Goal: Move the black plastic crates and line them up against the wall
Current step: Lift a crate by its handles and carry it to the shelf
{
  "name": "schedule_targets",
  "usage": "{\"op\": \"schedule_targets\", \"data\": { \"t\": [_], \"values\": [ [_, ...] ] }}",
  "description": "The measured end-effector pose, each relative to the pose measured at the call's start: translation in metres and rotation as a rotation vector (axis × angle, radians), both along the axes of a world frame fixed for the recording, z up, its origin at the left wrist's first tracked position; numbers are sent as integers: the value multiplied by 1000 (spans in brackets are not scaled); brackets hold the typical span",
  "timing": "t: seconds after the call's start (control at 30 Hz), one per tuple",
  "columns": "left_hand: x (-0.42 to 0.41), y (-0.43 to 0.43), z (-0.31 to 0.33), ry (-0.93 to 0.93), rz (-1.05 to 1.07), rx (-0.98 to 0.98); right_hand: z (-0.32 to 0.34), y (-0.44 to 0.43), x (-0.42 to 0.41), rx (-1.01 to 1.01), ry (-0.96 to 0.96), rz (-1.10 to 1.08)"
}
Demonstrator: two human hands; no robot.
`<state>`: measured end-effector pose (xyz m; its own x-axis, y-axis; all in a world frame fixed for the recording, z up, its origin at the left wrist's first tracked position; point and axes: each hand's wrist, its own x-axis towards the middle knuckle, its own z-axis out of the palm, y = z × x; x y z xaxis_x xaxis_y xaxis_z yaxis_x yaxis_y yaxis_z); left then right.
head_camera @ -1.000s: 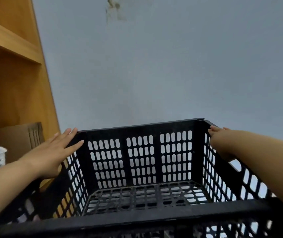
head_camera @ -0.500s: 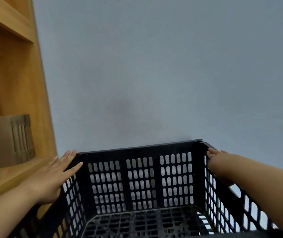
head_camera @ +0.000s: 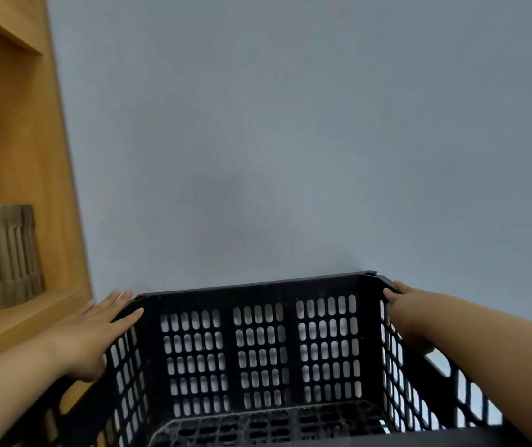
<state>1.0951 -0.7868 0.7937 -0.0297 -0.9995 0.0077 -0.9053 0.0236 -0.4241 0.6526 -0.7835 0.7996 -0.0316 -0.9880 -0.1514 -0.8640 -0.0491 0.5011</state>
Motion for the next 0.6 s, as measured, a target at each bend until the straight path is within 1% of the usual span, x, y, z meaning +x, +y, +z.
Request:
{"op": "schedule_targets", "data": {
  "t": [0.1,0.23,0.3,0.4,0.47,0.53,0.6],
  "values": [
    [0,8,4,-9,85,56,0,8,-3,-18,-28,-23],
    [0,27,5,132,158,146,4,22,-8,19,-3,-80],
    [3,38,6,215,172,164,4,33,-14,22,-26,-87],
    [6,48,4,315,165,110,0,49,-17,16,-115,-115],
    [6,50,0,347,152,56,-4,56,-15,-37,-165,-123],
    [8,48,-3,361,137,14,-9,60,-13,-106,-153,-115],
    [10,47,-3,391,123,-1,-10,62,-12,-131,-132,-119]
  ]
}}
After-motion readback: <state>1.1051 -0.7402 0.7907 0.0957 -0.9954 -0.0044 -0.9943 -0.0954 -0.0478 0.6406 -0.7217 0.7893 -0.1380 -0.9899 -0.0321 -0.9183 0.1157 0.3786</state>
